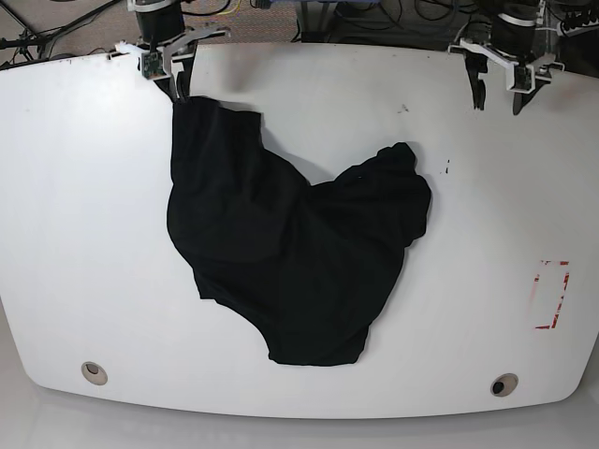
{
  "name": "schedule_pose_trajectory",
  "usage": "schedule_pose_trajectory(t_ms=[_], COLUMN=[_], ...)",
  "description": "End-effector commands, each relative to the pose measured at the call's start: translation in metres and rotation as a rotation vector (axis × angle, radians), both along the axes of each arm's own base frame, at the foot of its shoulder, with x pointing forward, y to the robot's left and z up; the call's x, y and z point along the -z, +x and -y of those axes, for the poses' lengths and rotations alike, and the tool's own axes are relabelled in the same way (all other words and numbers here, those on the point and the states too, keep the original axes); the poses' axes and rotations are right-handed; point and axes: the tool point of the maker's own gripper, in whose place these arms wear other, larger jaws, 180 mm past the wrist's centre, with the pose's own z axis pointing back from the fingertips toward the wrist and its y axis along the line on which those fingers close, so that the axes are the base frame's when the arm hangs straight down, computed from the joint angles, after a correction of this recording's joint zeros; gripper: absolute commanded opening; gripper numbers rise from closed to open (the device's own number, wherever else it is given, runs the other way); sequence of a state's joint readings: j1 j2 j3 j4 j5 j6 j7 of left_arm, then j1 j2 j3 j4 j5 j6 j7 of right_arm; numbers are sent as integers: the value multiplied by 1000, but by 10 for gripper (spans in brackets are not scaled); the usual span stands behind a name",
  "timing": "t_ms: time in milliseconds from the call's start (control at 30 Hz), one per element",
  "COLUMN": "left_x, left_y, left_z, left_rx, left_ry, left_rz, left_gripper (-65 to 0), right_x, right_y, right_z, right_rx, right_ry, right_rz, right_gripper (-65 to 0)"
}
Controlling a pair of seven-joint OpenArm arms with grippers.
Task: Fold the T-shirt properly
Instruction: 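Lower the right gripper onto the black shirt's corner nearest it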
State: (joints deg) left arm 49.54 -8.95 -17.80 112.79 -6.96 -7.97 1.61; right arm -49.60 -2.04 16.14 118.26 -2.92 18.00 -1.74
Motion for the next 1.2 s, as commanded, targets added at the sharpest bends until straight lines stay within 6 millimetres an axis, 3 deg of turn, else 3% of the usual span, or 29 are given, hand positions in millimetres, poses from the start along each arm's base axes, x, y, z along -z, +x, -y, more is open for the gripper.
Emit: schedule_pose_trajectory(t_ms=[0, 367, 900, 1167], left_x=[-12, -25, -22, -23], left_y=[6, 34, 36, 39], left_z=[-2, -1, 1, 1], left_rx=[-2, 4, 4, -4], left_ry=[8, 11, 7, 0], left_rz=[44, 113, 106, 122], left_gripper=[-288, -287, -292, -293], right_x=[-8, -18, -20, -27], right_y=[8, 42, 90, 120], right_z=[0, -1, 7, -7], right_rx=[-1, 2, 29, -35], right_ry=[3, 3, -14, 4], right_rz=[37, 95, 78, 67], right_gripper=[-555, -425, -483, -413])
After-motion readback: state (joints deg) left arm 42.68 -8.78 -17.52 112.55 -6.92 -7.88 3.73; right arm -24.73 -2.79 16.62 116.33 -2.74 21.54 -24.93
